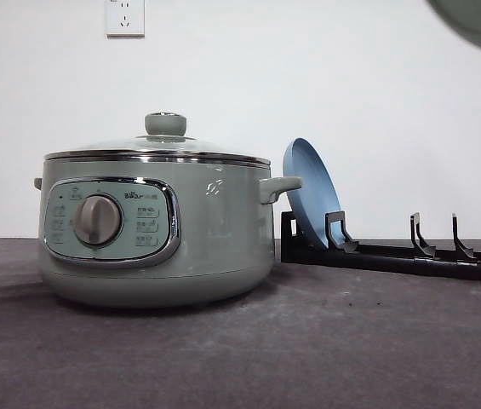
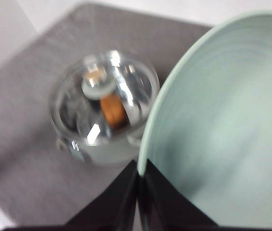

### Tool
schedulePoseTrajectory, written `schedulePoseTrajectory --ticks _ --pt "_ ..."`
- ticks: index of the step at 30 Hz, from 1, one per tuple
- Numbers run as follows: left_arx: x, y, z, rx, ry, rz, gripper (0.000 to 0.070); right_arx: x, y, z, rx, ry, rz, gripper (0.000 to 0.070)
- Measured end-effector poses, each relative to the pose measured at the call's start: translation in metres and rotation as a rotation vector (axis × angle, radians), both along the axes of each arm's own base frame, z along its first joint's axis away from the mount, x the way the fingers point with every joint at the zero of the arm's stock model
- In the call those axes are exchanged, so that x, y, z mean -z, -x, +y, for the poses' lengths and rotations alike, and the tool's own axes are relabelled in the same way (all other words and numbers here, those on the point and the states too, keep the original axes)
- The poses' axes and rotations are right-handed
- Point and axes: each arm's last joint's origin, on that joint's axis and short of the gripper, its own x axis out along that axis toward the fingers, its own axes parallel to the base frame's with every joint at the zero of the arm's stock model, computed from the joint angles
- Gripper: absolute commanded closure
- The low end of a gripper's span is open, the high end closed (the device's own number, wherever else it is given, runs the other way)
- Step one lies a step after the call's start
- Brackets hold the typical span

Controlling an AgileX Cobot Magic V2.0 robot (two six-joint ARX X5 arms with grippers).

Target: Transfer potato from steamer to green plate

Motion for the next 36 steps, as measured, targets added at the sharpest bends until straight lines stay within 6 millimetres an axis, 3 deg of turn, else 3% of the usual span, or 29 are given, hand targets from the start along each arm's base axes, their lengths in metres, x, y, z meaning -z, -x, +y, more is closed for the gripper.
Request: schedulePoseTrajectory --ticks 7,12,24,29,36 --pt "0.000 0.000 0.000 0.000 0.000 0.000 0.0000 0.008 0.035 0.010 -0.055 0.067 -0.021 0.0699" --pt "0.000 0.000 0.000 0.000 0.000 0.000 0.0000 0.041 0.045 0.019 -0.021 0.146 0.052 0.0699" --pt "0.000 0.000 0.000 0.000 -0.001 0.004 0.0000 0.152 0.036 0.070 -0.047 0.274 0.256 0.0699" --pt "0.000 0.000 0.000 0.000 -0.001 0.004 0.0000 0.184 0.035 0.092 -0.016 0.366 0.307 0.0699" --pt "0.000 0.000 0.000 0.000 -0.001 0.004 0.0000 0.211 0.027 0.122 -0.015 0.435 0.345 0.0699"
